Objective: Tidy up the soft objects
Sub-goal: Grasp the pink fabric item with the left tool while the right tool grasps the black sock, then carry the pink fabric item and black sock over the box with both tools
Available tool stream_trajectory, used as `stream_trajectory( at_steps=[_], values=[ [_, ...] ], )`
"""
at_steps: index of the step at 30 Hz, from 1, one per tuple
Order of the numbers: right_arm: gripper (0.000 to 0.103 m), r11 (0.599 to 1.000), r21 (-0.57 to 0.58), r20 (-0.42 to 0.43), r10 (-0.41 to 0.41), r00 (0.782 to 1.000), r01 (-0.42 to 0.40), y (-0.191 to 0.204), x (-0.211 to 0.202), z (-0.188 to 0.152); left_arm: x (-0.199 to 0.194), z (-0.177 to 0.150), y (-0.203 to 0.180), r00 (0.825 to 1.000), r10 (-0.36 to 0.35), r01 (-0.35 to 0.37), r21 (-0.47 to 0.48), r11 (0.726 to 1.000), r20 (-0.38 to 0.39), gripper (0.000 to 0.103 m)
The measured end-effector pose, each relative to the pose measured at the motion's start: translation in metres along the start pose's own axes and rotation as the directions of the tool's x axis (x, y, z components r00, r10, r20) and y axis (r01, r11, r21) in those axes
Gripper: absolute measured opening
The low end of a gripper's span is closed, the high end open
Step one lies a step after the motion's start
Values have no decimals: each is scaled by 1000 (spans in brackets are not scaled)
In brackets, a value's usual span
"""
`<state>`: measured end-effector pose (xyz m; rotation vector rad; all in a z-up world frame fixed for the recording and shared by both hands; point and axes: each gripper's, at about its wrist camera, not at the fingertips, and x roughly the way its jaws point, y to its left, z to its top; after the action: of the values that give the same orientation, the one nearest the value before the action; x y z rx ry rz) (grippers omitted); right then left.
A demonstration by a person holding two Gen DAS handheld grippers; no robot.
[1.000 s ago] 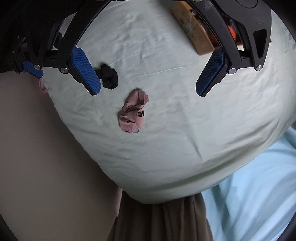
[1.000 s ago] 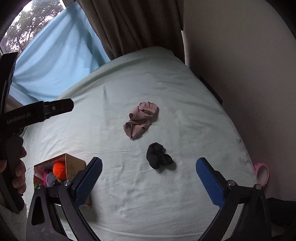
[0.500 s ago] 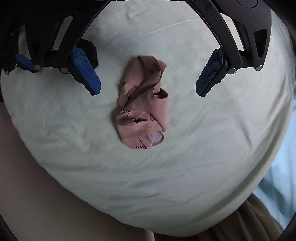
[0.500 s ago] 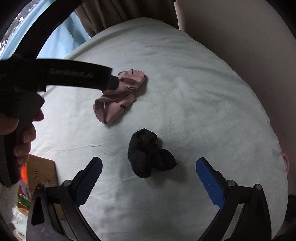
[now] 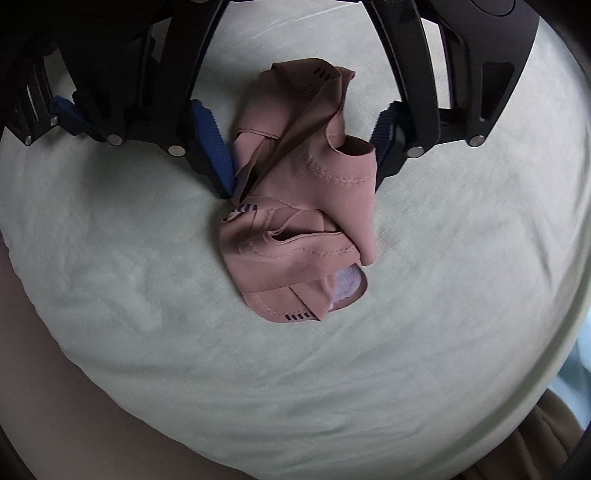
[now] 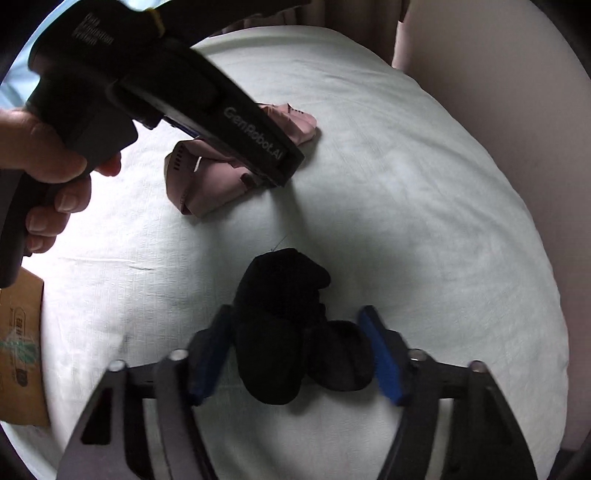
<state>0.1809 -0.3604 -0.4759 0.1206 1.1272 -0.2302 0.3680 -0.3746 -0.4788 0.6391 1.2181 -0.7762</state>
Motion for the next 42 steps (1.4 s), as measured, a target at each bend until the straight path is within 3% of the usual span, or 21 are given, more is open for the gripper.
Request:
stream_trajectory(
  at_steps=[1, 3, 6, 13, 27, 31, 42],
  values=[
    [46, 1000, -10, 2, -6, 1000, 6, 0, -1, 0, -2, 0, -2, 1000, 4, -4, 10, 1000, 2, 49],
    [31, 1000, -26, 3, -10, 1000, 11, -1, -4, 0, -5, -1, -7, 1000, 29, -29, 33, 999, 4, 45],
    [25, 1000, -21, 3, -3, 1000, 3, -5, -7, 0, -9, -2, -8, 999, 48, -49, 35, 998, 7, 40],
    [24, 1000, 13, 11, -10, 1000, 9, -12, -19, 5, -26, -10, 0, 999, 46, -45, -28, 999, 15, 30],
    [24, 999, 39, 99, -29, 995, 25, -26, -89, 12, -121, -27, -17, 984, 74, -61, -85, 995, 162, 29],
    [24, 998, 54, 126, -42, 991, 36, -31, -120, 13, -167, -40, -18, 976, 87, -65, -112, 992, 198, 29],
    [24, 998, 39, 235, -56, 970, 48, -7, -248, 28, -310, -122, 0, 944, 117, -35, -260, 965, 309, 29]
  ],
)
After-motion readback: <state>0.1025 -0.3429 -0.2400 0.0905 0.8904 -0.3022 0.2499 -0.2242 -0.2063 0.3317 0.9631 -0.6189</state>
